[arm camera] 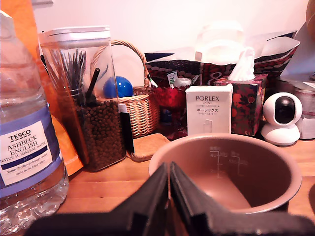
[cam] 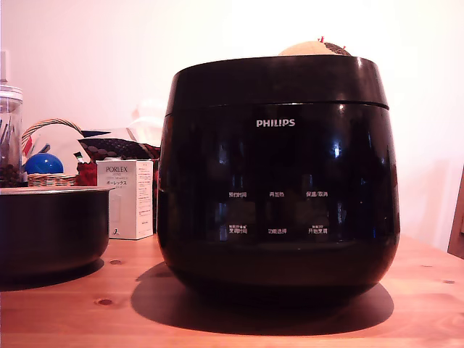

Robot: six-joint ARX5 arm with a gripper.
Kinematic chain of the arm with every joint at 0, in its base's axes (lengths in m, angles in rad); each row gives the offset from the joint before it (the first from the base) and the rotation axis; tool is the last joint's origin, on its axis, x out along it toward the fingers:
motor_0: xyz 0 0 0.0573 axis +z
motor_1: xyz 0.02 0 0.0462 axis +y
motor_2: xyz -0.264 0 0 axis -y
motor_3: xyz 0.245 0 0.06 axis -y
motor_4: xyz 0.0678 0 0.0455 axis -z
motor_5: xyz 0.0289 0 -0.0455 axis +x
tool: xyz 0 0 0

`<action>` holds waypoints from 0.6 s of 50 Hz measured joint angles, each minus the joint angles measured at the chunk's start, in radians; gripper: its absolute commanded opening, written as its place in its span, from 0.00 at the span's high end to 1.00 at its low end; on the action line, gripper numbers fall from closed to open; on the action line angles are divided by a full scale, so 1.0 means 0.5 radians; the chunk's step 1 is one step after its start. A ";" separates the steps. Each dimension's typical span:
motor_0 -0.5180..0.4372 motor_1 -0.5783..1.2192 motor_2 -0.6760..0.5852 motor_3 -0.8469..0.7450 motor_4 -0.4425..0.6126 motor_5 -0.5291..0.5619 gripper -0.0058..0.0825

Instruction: Open the rice cooker by pressing the large metal button on the top of its lid with medium force

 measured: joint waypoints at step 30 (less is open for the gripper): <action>0.116 -0.002 0.044 0.215 0.422 -0.557 0.96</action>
